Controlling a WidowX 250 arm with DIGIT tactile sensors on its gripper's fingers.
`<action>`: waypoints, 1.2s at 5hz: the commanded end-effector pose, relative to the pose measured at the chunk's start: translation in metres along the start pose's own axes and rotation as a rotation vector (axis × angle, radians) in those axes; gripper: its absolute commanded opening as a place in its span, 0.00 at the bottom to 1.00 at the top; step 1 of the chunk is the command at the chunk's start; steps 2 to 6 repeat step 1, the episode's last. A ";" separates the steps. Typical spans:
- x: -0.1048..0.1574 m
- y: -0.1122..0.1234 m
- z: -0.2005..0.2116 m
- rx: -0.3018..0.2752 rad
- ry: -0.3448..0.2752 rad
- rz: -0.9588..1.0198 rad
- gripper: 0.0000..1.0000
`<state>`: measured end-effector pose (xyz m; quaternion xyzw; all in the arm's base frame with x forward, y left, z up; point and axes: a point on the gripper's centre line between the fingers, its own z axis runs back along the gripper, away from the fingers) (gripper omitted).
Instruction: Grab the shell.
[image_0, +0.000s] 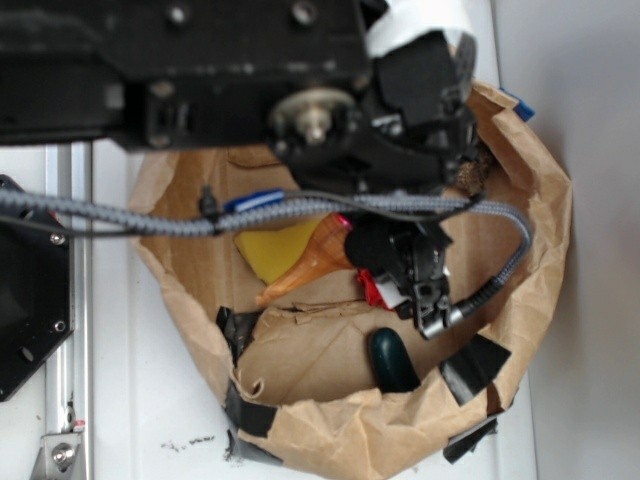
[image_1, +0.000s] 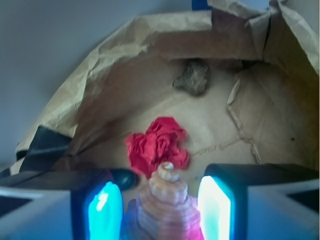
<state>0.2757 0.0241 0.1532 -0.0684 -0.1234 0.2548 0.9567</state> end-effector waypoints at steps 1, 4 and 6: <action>-0.004 -0.001 0.003 0.009 -0.080 0.000 0.00; -0.004 -0.001 0.003 0.009 -0.080 0.000 0.00; -0.004 -0.001 0.003 0.009 -0.080 0.000 0.00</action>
